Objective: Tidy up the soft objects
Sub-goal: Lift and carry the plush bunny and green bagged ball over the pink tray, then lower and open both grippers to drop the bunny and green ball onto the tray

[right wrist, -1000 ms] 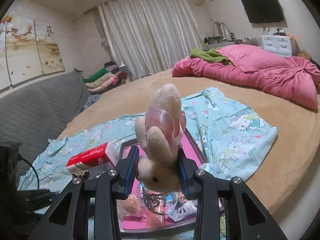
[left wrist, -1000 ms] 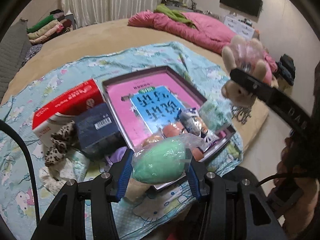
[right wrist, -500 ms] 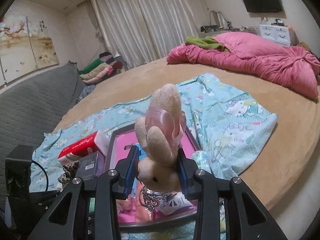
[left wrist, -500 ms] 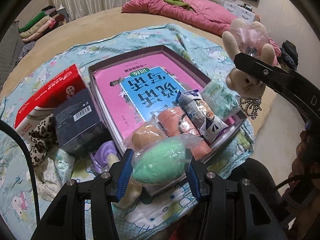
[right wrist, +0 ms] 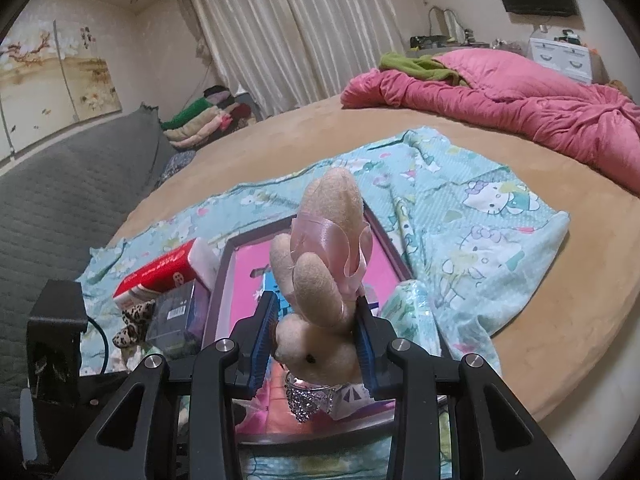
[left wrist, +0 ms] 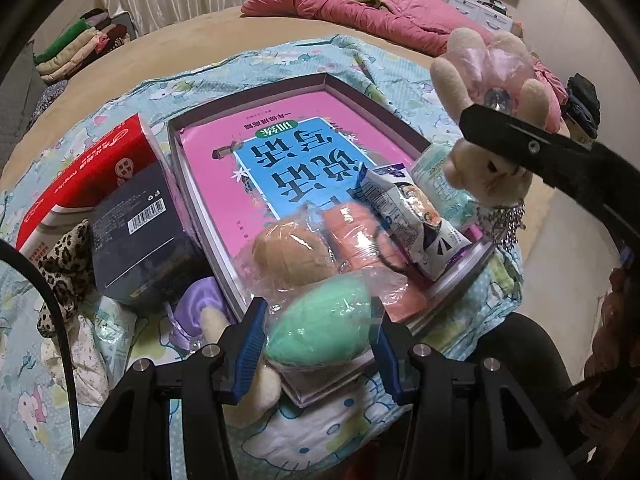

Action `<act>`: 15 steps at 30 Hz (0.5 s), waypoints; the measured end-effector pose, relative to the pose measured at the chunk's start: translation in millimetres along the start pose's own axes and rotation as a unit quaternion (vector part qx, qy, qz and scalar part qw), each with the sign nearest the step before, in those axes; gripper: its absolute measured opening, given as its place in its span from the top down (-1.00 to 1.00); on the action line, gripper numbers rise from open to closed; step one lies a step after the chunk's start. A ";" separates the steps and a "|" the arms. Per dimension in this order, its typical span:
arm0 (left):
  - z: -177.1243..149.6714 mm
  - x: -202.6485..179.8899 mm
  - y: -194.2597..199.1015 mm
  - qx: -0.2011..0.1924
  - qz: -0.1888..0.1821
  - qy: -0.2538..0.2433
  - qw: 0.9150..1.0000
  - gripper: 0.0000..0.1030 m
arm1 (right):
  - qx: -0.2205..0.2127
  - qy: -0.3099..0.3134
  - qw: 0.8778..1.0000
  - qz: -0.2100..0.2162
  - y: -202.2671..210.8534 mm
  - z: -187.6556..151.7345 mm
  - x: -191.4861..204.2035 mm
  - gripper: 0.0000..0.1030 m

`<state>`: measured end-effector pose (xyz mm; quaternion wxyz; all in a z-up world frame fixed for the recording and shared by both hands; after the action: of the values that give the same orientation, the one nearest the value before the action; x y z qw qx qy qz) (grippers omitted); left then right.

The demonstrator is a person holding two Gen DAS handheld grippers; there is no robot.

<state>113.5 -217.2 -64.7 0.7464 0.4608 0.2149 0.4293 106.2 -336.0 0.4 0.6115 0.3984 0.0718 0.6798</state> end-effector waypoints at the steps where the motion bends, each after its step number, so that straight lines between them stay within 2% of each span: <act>1: 0.2 0.7 -1.7 0.001 0.001 0.001 1.000 0.03 | 0.003 0.002 1.000 0.001 -1.1 -0.8 0.2 0.27; 15: 1.3 11.1 -13.1 -0.001 -0.003 0.012 1.000 0.03 | 0.039 0.006 0.999 0.003 -19.8 -11.8 -1.1 0.27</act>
<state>126.2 -211.2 -74.7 0.7451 0.4545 0.2251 0.4330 114.0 -327.6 -19.6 0.5930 0.4183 0.1011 0.6806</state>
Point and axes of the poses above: each gripper's, at about its wrist camera, not at the fingertips, and y roughly against the way its jaws point, x to its left, z to its top, the point moved 4 cm from there along -y, roughly the way its jaws point, and after that the axes turned 15 degrees about -y, right-handed, at the moved point
